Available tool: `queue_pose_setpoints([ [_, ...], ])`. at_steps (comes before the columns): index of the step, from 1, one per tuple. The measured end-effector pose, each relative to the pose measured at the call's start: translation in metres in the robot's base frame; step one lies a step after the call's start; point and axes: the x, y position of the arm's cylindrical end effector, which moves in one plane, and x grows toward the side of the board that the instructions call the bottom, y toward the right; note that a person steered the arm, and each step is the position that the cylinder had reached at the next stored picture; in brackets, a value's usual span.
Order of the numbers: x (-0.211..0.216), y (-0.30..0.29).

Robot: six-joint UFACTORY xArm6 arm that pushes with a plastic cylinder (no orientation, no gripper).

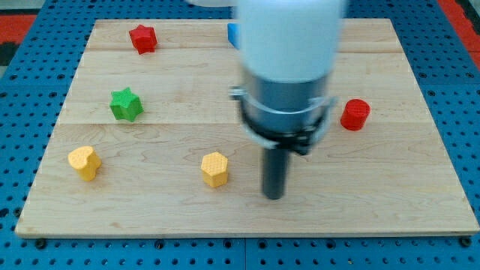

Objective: Move the green circle right a bit

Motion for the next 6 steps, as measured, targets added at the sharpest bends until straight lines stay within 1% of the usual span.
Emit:
queue_pose_setpoints([
  [1,-0.028,-0.019],
  [2,-0.044,-0.02],
  [3,-0.059,-0.074],
  [4,-0.073,-0.075],
  [5,-0.089,-0.027],
  [6,-0.083,0.016],
])
